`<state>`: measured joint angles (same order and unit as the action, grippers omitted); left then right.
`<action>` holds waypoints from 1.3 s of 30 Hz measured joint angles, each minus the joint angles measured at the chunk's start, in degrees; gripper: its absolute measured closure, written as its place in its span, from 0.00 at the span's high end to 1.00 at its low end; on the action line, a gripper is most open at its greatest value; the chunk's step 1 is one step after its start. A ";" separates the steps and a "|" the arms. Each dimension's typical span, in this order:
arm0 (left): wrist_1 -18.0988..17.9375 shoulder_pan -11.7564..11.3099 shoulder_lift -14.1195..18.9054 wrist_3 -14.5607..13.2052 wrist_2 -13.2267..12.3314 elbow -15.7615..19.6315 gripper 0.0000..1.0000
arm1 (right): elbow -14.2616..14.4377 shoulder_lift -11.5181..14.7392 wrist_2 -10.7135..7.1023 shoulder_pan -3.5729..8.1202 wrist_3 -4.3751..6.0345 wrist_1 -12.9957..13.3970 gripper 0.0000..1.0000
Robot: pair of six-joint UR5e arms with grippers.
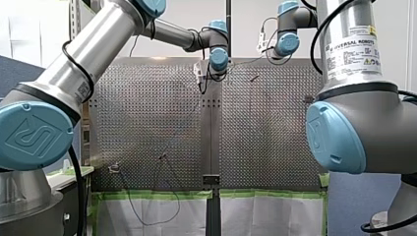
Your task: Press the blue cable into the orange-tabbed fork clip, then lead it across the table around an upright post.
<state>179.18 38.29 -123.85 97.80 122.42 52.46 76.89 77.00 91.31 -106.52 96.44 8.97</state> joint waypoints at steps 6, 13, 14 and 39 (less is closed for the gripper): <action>0.14 -0.42 -0.26 1.25 -2.02 -3.59 0.00 | 0.05 -0.59 -0.14 0.49 0.07 0.00 0.00; 1.64 -0.10 -1.98 2.16 -3.40 -7.42 0.00 | 0.07 -1.19 -0.17 1.36 0.22 0.00 0.00; 2.01 0.05 -2.51 2.23 -3.51 -8.10 0.00 | 0.07 -1.27 -0.19 1.60 0.23 0.00 0.00; 6.33 0.75 -12.82 3.66 -5.33 -21.82 0.00 | 0.06 -4.15 -1.24 5.99 1.30 0.30 0.00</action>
<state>185.51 39.04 -136.67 101.46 117.09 30.64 76.96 72.85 90.07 -100.52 97.73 9.27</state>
